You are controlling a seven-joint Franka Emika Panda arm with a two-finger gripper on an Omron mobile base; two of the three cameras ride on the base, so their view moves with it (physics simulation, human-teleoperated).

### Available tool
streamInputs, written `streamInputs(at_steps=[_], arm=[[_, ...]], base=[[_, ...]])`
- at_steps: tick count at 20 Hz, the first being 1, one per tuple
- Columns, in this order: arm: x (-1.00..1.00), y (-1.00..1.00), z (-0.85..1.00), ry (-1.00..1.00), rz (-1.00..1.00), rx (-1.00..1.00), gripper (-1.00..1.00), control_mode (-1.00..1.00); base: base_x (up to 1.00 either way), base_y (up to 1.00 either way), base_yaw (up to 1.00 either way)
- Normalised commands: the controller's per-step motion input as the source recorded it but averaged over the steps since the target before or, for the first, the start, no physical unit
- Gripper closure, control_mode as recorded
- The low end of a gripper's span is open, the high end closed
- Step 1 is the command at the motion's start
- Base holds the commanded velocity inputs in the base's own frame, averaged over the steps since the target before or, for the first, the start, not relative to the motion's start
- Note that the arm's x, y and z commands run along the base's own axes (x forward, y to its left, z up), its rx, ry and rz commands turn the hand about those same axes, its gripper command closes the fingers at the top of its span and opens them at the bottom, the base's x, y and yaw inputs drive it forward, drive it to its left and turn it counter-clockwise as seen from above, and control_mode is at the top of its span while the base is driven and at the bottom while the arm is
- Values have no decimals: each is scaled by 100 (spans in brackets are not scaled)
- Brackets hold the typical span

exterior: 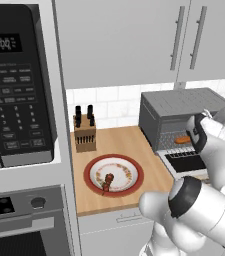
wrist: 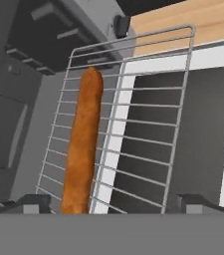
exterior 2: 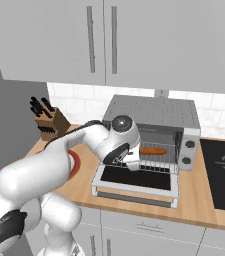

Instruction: Pick up the kebab skewer and baguette bread, and place them inside the toaster oven. Close the toaster oven door and start by setting the timer.

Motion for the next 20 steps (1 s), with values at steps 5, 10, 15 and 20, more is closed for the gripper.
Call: streamInputs(at_steps=[5, 10, 15, 20], arm=[[0, 83, 21, 23, 25, 0, -100, -100], [-10, 80, 2, 17, 38, 0, -100, -100], [-26, 96, 0, 2, 29, -3, -100, -100], [-21, 100, -4, 0, 22, -8, -100, -100]], base=[[0, 0, 0], [0, 0, 0], [0, 0, 0], [0, 0, 0]])
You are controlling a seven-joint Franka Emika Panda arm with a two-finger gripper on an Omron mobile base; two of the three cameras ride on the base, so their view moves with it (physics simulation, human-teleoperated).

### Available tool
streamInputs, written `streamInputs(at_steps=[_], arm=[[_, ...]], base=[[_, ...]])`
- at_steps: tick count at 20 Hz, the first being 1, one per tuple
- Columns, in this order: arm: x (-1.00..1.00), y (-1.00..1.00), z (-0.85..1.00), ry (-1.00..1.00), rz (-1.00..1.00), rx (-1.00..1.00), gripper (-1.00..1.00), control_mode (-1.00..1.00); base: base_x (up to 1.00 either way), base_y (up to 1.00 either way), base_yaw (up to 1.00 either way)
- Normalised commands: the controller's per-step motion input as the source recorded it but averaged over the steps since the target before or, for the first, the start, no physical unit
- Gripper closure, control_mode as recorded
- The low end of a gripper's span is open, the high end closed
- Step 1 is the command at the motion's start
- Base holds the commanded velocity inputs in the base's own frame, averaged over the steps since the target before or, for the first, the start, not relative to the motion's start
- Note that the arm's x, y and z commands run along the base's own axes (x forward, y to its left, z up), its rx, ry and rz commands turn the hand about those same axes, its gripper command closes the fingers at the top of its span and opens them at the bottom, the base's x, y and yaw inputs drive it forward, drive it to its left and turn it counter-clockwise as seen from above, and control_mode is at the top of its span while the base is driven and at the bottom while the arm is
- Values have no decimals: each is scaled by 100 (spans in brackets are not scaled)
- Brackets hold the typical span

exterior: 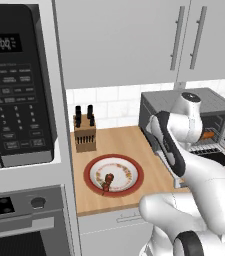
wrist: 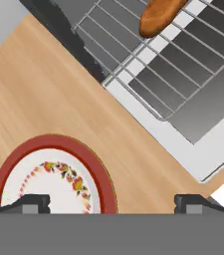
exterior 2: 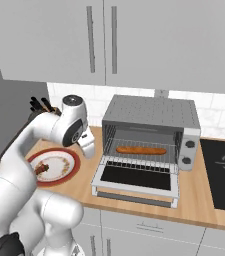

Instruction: Pick up the kebab skewer and baguette bread, and place them inside the toaster oven. Close the toaster oven door and start by setting the timer.

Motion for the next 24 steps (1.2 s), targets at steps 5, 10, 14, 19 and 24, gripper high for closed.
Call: streamInputs(at_steps=[5, 10, 14, 19, 24], arm=[[-2, 98, -16, 0, 14, -8, -100, -100], [0, 82, -5, 1, 7, -3, -100, -100], [0, 46, -8, 2, 6, 0, -100, -100], [0, 37, -18, 2, 4, 0, -100, -100], [0, 43, -38, 0, 0, 0, -100, -100]], base=[[0, 0, 0], [0, 0, 0], [0, 0, 0], [0, 0, 0], [0, 0, 0]])
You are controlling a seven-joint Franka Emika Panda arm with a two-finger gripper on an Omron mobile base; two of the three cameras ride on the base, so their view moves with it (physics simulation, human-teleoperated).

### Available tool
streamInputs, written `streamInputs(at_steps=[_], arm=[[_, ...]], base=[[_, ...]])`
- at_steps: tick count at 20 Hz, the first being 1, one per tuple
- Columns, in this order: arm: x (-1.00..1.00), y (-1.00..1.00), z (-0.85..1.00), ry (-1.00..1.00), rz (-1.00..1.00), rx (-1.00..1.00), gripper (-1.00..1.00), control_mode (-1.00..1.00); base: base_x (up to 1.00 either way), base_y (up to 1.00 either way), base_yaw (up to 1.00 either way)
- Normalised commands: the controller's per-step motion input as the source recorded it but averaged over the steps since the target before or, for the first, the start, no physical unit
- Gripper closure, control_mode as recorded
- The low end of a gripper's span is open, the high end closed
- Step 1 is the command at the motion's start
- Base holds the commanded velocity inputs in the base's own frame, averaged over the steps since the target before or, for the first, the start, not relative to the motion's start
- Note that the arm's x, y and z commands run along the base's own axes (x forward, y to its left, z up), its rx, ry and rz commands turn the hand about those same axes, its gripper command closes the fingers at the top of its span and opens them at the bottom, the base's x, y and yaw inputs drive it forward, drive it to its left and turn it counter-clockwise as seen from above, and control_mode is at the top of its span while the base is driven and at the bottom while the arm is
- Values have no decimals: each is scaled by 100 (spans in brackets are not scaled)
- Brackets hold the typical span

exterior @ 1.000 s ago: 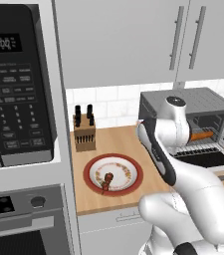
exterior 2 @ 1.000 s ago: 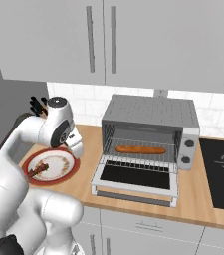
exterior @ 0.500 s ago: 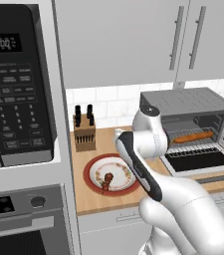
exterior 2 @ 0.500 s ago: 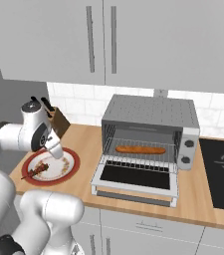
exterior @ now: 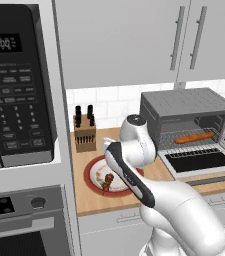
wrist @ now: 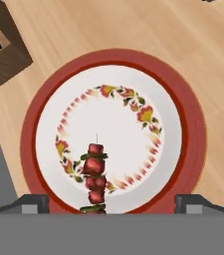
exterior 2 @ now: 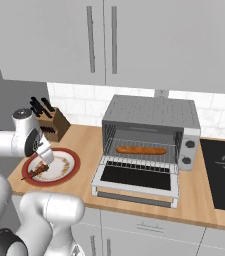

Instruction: Pick up the kebab skewer and baguette bread, and place them inside the toaster oven. Close the toaster oven door and start by setting the timer.

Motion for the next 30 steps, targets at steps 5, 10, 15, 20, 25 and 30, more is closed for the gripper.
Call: streamInputs(at_steps=[5, 10, 15, 20, 25, 30], arm=[[0, 41, -28, 4, 1, 0, -100, -100], [2, 16, -23, 6, 0, 0, -100, -100], [4, 1, -27, 7, 0, 0, -100, -100], [8, 1, -32, 4, 0, 0, -100, -100], [5, 6, -34, 1, 0, 0, -100, -100], [11, 10, -23, 1, 0, 0, -100, -100]], base=[[0, 0, 0], [0, 0, 0], [0, 0, 0], [0, 0, 0], [0, 0, 0], [0, 0, 0]])
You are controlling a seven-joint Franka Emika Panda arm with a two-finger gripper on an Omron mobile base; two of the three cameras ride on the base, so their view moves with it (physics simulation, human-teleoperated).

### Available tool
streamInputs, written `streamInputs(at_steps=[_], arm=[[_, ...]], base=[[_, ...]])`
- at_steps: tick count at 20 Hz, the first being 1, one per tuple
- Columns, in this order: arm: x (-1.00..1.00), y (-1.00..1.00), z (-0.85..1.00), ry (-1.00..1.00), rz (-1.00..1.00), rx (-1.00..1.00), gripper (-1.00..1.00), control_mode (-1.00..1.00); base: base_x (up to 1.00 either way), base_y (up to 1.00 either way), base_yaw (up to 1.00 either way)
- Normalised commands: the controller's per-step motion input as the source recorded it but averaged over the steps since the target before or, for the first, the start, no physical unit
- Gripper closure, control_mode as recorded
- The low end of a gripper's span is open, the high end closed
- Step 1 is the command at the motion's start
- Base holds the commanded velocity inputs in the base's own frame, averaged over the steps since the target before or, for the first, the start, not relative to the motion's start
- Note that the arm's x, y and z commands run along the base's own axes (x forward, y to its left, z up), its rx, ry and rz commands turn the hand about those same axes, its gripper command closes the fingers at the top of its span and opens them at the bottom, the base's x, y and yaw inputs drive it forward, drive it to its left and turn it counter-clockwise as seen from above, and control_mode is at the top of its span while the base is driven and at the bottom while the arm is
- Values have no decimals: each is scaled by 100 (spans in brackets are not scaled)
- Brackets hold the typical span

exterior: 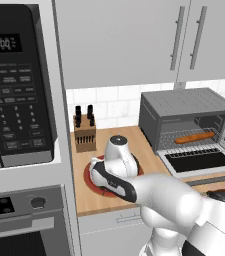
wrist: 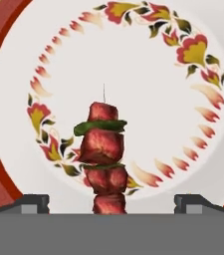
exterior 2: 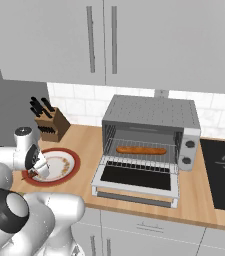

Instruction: Pick up the kebab skewer and baguette bread, and place them inside the toaster oven. Close the toaster oven door and start by setting the timer.

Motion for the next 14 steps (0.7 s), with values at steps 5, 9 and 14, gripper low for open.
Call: streamInputs(at_steps=[5, 9, 14], arm=[[9, 2, -16, 0, 0, 0, -100, -100], [4, 4, -22, 0, 0, 0, -100, -100], [3, 7, -20, 0, 0, 0, -100, -100]], base=[[0, 0, 0], [0, 0, 0], [0, 0, 0]])
